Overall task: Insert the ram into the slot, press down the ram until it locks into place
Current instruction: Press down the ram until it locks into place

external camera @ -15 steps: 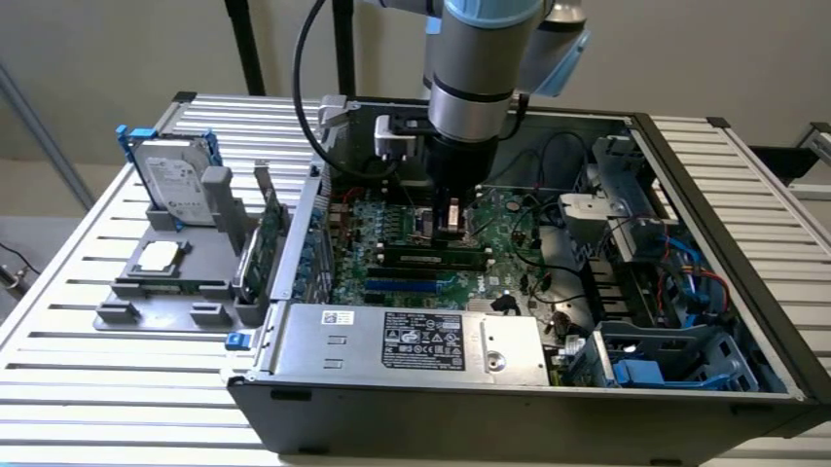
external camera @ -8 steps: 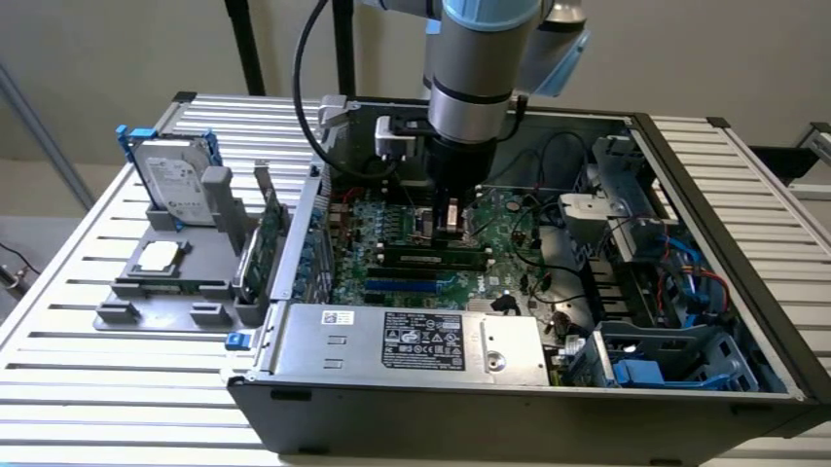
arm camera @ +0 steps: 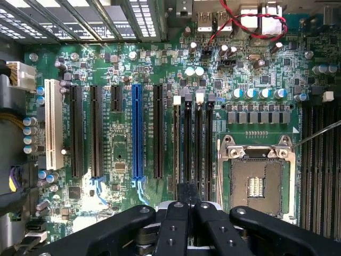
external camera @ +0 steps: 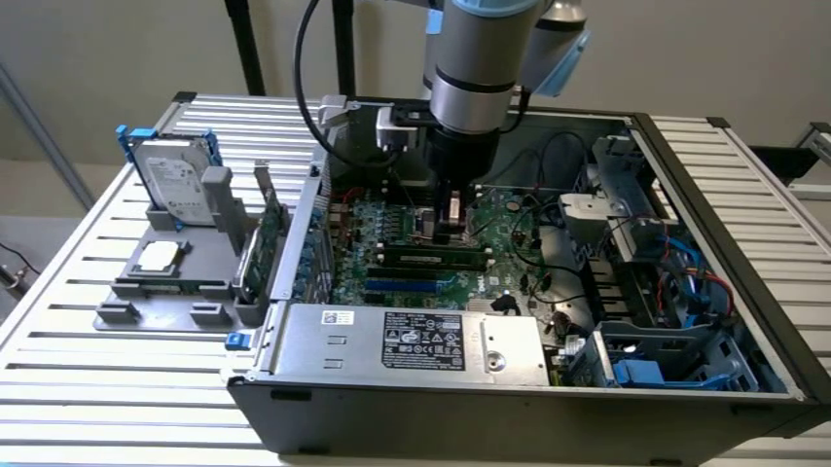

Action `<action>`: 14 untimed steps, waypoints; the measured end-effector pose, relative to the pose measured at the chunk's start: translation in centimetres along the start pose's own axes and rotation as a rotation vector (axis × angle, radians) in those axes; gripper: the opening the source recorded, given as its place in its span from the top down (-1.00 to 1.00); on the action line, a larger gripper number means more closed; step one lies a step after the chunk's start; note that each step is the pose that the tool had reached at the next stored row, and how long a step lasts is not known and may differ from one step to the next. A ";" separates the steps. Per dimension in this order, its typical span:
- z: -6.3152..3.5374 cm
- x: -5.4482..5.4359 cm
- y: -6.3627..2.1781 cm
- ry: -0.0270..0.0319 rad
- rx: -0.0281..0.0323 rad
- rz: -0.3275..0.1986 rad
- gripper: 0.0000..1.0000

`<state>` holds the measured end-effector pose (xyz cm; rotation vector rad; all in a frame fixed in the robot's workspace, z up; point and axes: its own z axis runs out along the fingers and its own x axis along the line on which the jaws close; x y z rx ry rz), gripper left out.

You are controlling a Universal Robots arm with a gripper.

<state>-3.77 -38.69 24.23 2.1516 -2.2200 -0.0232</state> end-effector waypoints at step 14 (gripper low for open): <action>1.44 0.0 -0.07 0.0009 0.0103 0.002 0.79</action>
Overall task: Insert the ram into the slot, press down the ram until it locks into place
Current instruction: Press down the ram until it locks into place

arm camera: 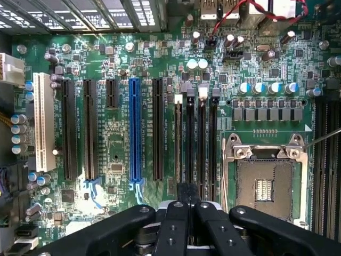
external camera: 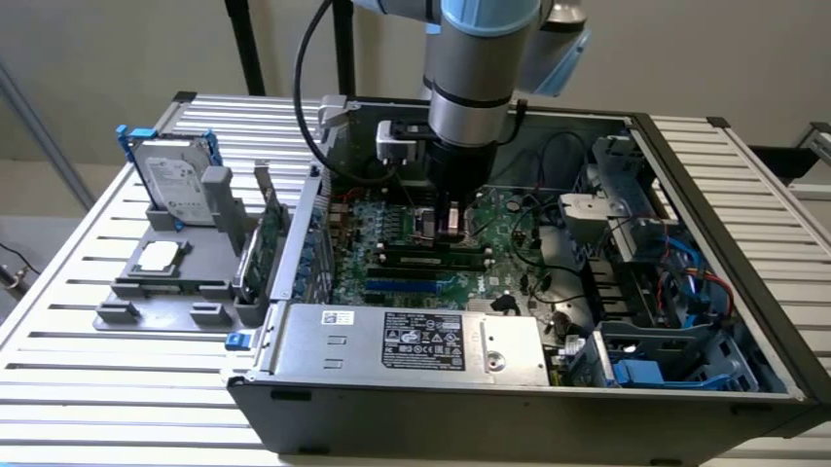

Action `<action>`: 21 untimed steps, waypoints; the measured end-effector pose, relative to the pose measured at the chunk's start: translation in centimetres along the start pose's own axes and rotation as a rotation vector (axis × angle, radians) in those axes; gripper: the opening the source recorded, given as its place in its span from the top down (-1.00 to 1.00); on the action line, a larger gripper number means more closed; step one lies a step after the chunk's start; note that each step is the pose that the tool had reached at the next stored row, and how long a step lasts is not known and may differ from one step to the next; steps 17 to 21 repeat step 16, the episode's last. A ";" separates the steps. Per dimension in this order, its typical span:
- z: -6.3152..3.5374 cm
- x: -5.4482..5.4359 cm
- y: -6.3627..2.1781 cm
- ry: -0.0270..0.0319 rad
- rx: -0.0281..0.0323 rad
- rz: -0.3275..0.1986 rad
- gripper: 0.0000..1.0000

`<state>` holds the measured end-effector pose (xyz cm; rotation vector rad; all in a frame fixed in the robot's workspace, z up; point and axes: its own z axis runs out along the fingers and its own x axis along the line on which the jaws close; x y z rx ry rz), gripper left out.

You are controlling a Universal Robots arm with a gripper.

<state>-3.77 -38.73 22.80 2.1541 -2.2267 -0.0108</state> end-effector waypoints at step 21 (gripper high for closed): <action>-2.20 0.2 -0.45 0.0001 -0.0022 0.001 0.79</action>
